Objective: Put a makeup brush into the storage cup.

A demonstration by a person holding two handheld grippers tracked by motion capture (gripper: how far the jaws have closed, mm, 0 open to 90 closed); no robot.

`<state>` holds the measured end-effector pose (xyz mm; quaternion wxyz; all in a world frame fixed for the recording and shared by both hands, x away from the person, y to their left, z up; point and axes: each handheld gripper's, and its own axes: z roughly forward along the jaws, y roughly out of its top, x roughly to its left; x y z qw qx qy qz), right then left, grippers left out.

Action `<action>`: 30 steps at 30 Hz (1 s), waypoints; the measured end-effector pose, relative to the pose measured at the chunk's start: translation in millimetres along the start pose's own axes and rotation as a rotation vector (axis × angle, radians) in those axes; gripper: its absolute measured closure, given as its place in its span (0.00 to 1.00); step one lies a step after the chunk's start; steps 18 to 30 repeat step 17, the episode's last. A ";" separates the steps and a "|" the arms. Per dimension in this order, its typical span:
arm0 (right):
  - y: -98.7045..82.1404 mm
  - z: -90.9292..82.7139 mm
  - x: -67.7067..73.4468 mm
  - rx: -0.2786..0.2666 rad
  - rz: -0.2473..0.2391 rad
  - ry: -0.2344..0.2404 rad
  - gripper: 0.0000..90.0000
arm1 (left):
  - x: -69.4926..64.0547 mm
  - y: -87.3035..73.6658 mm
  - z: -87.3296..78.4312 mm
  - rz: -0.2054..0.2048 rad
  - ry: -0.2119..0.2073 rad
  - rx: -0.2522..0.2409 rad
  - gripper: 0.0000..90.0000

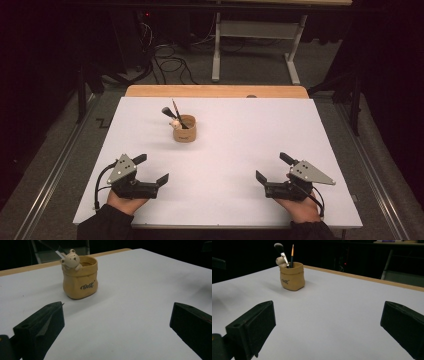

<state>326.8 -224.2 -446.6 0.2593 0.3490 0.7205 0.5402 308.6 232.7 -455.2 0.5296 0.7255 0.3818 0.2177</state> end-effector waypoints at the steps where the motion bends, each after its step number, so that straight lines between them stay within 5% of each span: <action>1: -0.8 -1.8 -1.2 0.002 0.003 -0.005 0.00 | 0.2 0.2 -0.2 0.000 -0.001 -0.001 0.00; 30: -5.5 -3.1 -4.6 0.022 0.004 -0.024 0.00 | -0.2 0.8 1.2 0.009 -0.002 0.004 0.00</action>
